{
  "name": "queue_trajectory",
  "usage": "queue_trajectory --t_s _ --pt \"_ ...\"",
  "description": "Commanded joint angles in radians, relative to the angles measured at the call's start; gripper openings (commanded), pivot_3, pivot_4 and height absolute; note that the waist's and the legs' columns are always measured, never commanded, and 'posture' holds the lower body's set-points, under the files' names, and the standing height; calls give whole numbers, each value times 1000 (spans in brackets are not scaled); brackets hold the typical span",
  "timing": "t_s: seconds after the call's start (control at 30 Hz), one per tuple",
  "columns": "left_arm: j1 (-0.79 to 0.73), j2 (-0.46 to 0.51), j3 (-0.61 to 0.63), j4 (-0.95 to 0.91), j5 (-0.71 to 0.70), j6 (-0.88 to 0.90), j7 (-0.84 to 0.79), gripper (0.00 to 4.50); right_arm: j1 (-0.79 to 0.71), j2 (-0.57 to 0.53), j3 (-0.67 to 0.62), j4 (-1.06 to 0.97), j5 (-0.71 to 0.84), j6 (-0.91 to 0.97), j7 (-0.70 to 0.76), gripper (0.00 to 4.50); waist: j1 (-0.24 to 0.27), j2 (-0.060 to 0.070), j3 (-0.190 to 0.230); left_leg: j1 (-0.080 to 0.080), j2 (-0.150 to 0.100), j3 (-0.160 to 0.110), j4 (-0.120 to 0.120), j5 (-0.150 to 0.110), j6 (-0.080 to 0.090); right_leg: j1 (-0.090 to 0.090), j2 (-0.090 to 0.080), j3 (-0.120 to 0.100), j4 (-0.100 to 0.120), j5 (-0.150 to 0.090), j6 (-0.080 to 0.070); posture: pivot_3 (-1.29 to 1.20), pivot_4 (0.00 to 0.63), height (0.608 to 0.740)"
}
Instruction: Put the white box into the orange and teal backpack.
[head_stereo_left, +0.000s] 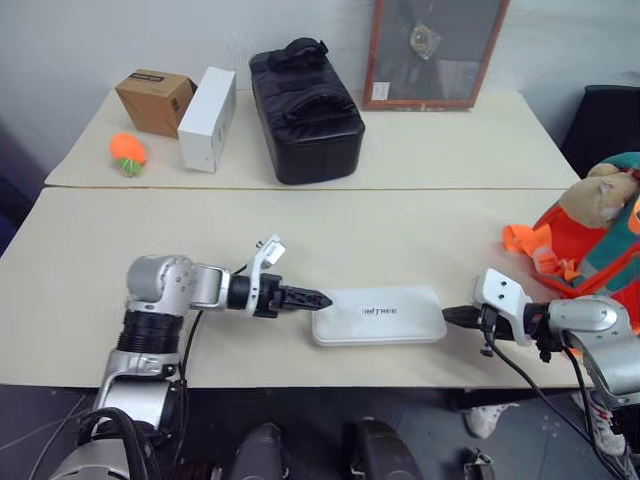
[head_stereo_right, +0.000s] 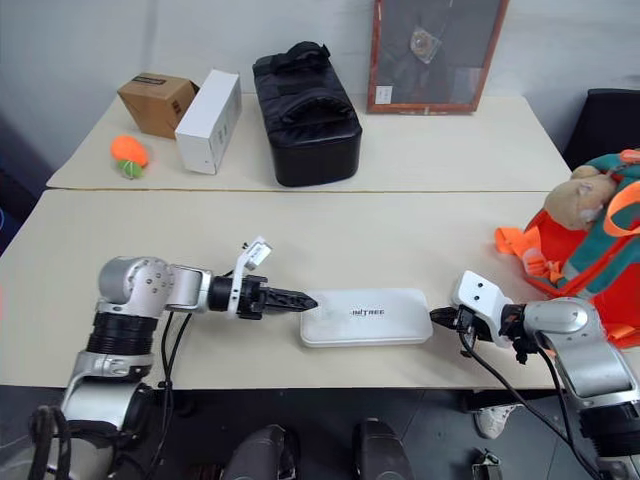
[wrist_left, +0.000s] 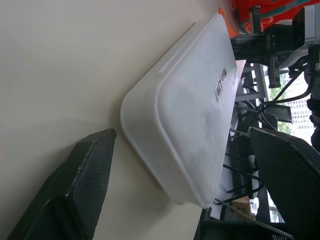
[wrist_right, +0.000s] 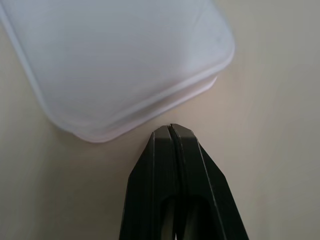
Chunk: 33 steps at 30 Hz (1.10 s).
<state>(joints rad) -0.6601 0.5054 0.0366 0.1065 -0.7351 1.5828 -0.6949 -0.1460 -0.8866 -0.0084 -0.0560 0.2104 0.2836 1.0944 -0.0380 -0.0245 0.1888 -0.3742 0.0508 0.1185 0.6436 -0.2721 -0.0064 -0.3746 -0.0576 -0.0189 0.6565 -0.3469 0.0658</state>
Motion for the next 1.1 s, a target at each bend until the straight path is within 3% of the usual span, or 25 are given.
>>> queue_trajectory --t_s 0.03,0.2,0.5,0.9,1.1 --pt "74 93 6 -64 -84 32 10 4466 8 1 -20 -16 8 -13 -7 0 -7 0 0 0 1 0 -1 0 -1 0 0 0 0 0 -1 0 150 740" --pt "127 63 24 -95 -199 32 119 4466 -5 12 -9 -4 10 -18 -9 0 5 0 0 1 0 0 -1 0 0 0 -1 0 0 -1 -1 0 150 740" --pt "80 -201 99 19 -164 32 359 4466 -44 30 32 -6 -1 -25 4 0 38 0 0 0 -3 -1 2 -1 4 2 -4 0 0 0 1 0 150 740" --pt "-78 -339 93 202 -61 -15 325 4466 -56 72 51 -6 -16 -28 -23 0 41 0 0 0 -4 -1 3 -3 4 5 -4 -1 -4 1 3 0 150 740" --pt "-80 -300 103 167 -76 19 255 2670 -9 70 18 -22 -13 -37 -51 0 37 0 0 -1 -4 -1 2 -5 0 3 -4 -2 -4 1 3 0 150 740"
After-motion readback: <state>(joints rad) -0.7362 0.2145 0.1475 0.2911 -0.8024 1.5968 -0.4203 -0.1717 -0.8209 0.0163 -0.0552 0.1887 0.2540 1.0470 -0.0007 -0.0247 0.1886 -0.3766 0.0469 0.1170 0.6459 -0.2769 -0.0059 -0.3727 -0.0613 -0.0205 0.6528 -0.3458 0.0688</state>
